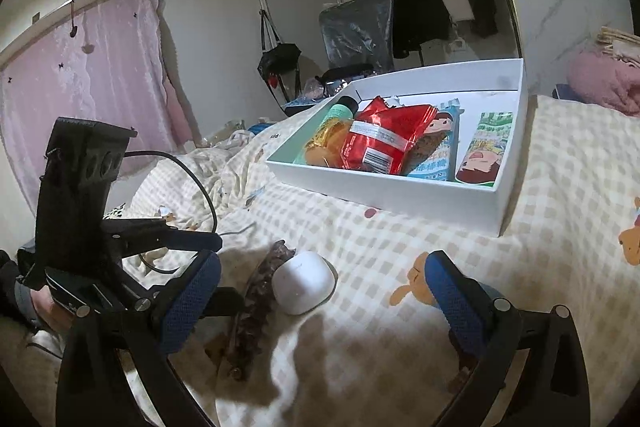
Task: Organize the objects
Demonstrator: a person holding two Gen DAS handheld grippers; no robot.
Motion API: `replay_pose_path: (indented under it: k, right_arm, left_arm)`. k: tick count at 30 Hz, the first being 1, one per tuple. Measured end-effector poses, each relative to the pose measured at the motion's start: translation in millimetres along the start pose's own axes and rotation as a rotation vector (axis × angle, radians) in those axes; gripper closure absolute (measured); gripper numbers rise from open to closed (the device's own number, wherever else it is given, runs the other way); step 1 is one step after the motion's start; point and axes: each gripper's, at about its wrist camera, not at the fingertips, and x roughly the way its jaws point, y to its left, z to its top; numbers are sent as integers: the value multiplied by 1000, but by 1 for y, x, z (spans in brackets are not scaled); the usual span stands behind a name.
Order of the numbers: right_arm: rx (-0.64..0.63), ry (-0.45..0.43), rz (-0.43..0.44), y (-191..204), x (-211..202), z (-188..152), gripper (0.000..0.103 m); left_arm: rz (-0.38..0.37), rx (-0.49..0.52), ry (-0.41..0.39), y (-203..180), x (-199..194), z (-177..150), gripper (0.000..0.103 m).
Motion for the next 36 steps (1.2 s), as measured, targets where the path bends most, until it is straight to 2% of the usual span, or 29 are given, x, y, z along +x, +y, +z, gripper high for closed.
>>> replay_pose_path:
  k: [36]
  right_arm:
    - [0,17,1,-1,5,-6,1]
  left_arm:
    - [1,-15,72,4,14,-2,8]
